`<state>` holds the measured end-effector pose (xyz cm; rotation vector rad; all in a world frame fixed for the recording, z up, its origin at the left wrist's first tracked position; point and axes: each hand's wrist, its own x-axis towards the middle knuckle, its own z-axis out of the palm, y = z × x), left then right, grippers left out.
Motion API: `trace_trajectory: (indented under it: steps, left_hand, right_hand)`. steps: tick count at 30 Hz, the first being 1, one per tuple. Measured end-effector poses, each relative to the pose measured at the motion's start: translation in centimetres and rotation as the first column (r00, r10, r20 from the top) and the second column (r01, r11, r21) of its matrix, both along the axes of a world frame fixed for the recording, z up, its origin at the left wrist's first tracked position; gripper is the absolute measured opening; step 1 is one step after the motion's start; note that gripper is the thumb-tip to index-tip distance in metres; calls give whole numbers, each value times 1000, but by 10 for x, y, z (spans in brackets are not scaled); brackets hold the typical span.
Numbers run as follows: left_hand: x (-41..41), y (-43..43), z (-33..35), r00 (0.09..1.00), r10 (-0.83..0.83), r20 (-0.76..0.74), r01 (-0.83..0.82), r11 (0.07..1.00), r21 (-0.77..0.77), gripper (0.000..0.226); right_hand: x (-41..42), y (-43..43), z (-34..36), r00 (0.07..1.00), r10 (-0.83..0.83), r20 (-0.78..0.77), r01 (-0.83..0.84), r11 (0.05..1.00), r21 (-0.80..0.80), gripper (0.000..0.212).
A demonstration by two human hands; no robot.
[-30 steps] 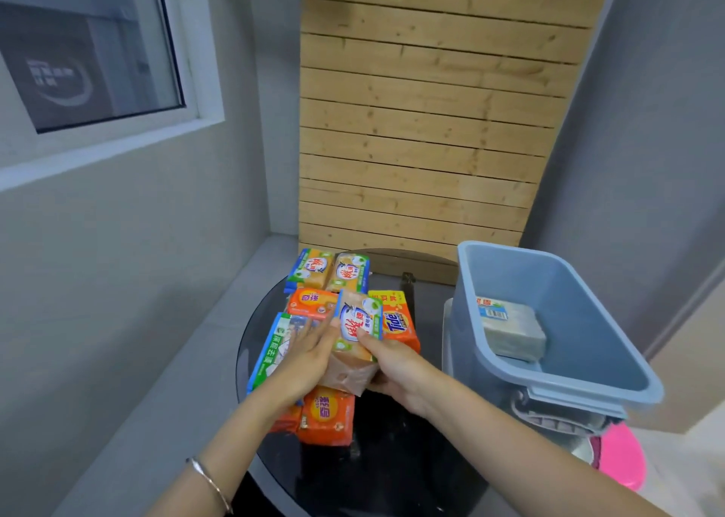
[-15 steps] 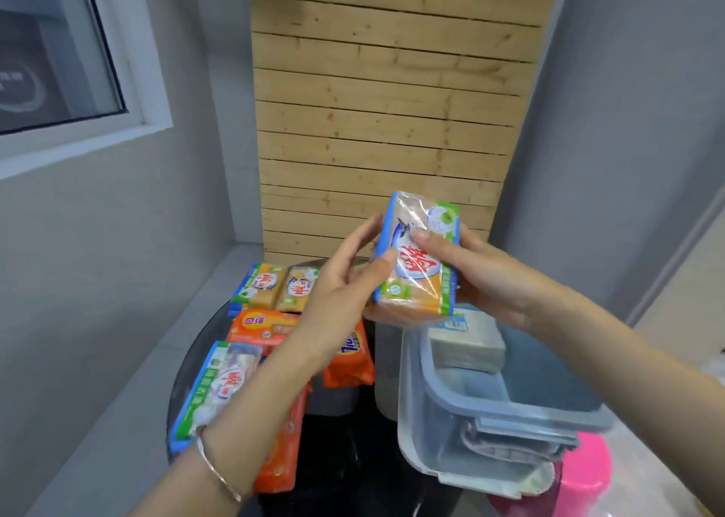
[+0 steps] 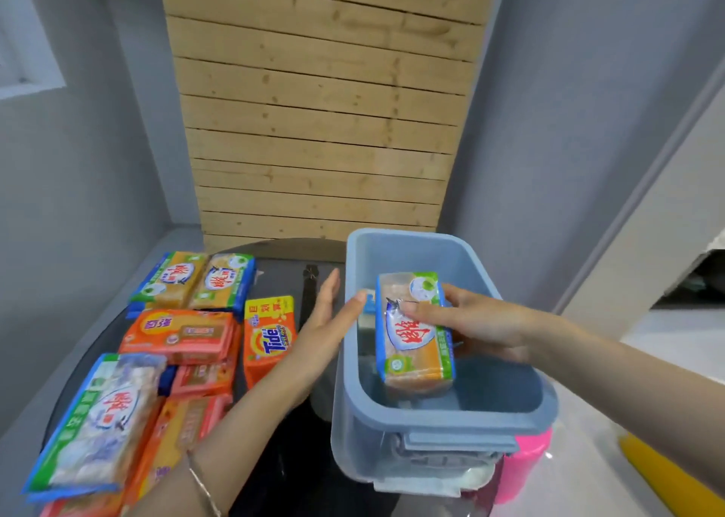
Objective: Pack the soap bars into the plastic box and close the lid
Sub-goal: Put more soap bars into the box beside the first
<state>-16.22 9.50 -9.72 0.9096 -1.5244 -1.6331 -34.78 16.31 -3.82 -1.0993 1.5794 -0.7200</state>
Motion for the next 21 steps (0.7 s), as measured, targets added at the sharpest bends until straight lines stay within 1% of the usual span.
trace_trajectory:
  steps: [1, 3, 6, 8, 11, 12, 15, 21]
  left_hand:
    - [0, 0, -3, 1000, -13, -5, 13, 1000, 16, 86]
    - [1, -3, -4, 1000, -22, -21, 21, 1000, -5, 85]
    - [2, -8, -7, 1000, -1, -29, 1, 1000, -3, 88]
    - [1, -6, -8, 998, -13, -56, 15, 999, 28, 77]
    - [0, -4, -9, 995, -37, -95, 43, 998, 56, 59]
    - [0, -4, -9, 994, -41, -100, 48, 997, 62, 57]
    - [1, -4, -9, 995, -48, -86, 53, 997, 63, 62]
    - [2, -3, -8, 997, -51, -52, 54, 997, 63, 57]
  right_hand:
    - [4, -1, -7, 999, 51, -10, -50, 998, 48, 45]
    - [13, -3, -21, 992, 125, -20, -121, 983, 139, 31]
    - [20, -7, -35, 986, 166, -32, -154, 961, 230, 20]
    - [20, -10, -37, 986, 165, -14, -155, 950, 271, 20]
    - [19, -12, -40, 983, 185, -5, -173, 925, 338, 29]
    - [19, -12, -41, 981, 195, -24, -174, 920, 351, 32]
    - [21, -11, -44, 979, 193, -69, -155, 916, 369, 43]
    - [21, -9, -50, 981, 181, -70, -143, 920, 364, 22]
